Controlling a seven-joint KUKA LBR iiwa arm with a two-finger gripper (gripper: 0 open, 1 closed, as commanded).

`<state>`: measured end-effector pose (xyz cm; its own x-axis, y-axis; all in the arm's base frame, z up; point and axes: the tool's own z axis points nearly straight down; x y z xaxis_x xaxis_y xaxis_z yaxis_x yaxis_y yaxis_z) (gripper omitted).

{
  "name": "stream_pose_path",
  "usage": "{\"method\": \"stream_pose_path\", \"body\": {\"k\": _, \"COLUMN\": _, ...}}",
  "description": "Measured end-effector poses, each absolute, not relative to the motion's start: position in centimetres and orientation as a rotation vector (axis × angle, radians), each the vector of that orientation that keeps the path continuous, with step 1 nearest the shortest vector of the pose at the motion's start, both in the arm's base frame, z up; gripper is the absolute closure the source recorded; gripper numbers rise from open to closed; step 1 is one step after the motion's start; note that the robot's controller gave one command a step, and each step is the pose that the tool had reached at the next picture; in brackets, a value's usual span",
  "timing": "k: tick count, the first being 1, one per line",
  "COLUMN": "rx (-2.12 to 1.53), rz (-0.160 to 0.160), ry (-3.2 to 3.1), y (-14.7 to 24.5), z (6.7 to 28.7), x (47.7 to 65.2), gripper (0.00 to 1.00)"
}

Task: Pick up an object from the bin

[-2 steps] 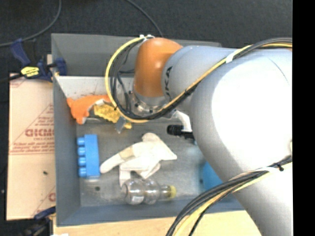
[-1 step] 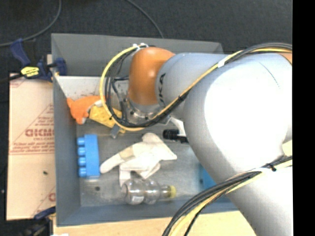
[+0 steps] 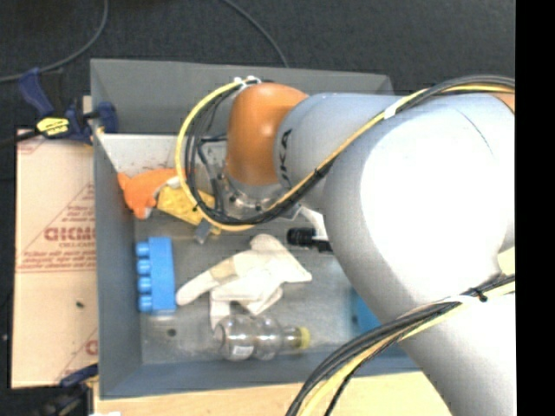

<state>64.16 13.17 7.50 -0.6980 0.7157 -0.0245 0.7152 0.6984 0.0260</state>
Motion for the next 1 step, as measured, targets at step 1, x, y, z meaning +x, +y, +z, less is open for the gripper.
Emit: {"method": "stream_pose_path", "body": {"k": 1, "rx": 1.206, "rz": 0.022, "ry": 2.866, "y": 13.17, "z": 7.5, "x": 64.16, "gripper": 1.0}}
